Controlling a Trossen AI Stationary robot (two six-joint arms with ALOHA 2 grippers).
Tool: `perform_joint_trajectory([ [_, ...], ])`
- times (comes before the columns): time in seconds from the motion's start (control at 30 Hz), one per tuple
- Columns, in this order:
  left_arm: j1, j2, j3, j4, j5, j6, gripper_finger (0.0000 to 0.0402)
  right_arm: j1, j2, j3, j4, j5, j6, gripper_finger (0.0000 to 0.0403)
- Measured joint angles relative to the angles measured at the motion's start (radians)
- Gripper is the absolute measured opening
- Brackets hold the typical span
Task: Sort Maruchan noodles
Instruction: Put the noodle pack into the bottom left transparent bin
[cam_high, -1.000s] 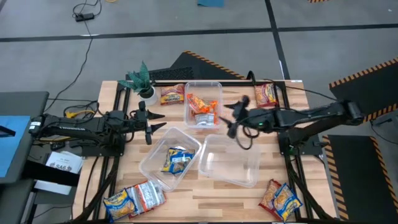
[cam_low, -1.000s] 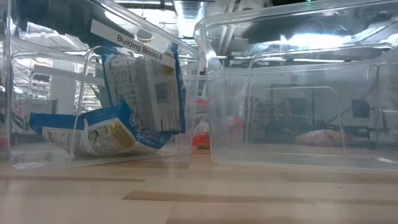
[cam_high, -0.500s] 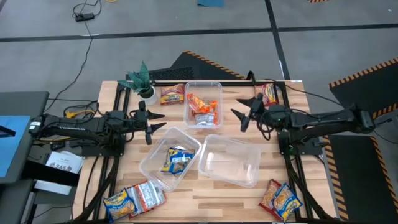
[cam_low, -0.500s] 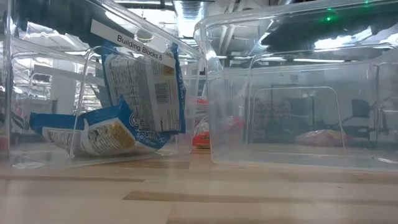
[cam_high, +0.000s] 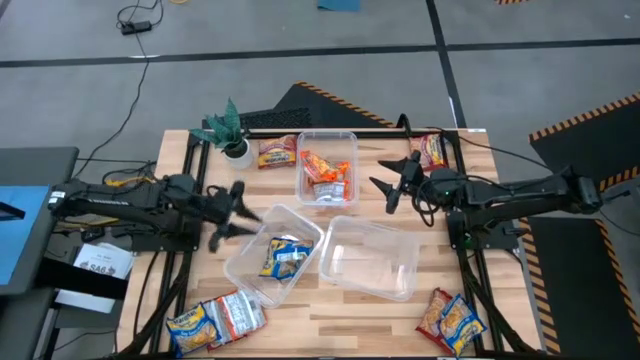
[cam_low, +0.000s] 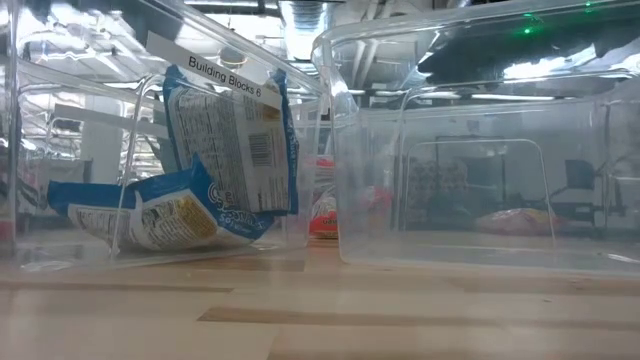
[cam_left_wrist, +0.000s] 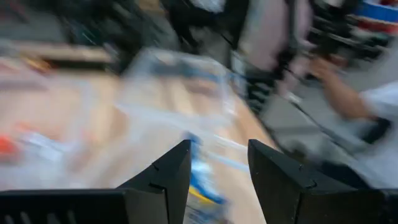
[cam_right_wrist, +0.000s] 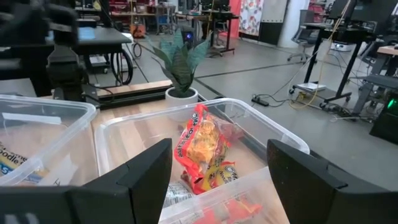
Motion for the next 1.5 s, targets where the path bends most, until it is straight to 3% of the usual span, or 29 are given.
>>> perform_joint_trajectory([
  [0.1, -0.095, 0.023, 0.104, -0.168, 0.011, -0.134, 0.0146, 0.0, 0.0, 0.0, -0.001, 0.0, 0.0, 0.0283],
  [0.27, -0.356, 0.117, 0.2, -0.366, -0.075, -0.43, 0.0146, 0.0, 0.0, 0.0, -0.009, 0.0, 0.0, 0.0283],
  [0.5, -0.706, 0.303, 0.228, -0.522, -0.175, -0.941, 0.0146, 0.0, 0.0, 0.0, -0.01, 0.0, 0.0, 0.0283],
  [0.73, -0.929, 0.471, 0.228, -0.637, -0.302, -1.213, 0.0146, 0.0, 0.0, 0.0, -0.009, 0.001, -0.009, 0.0283],
  [0.97, -1.0, 0.517, 0.228, -0.619, -0.319, -1.28, 0.0146, 0.0, 0.0, 0.0, -0.007, 0.001, -0.024, 0.0283],
  [1.17, -1.005, 0.494, 0.228, -0.643, -0.258, -1.289, 0.0146, 0.0, 0.0, 0.0, -0.007, 0.002, -0.024, 0.0283],
  [1.5, -1.005, 0.489, 0.228, -0.649, -0.269, -1.271, 0.0146, 0.0, 0.0, 0.0, -0.009, 0.003, -0.024, 0.0283],
])
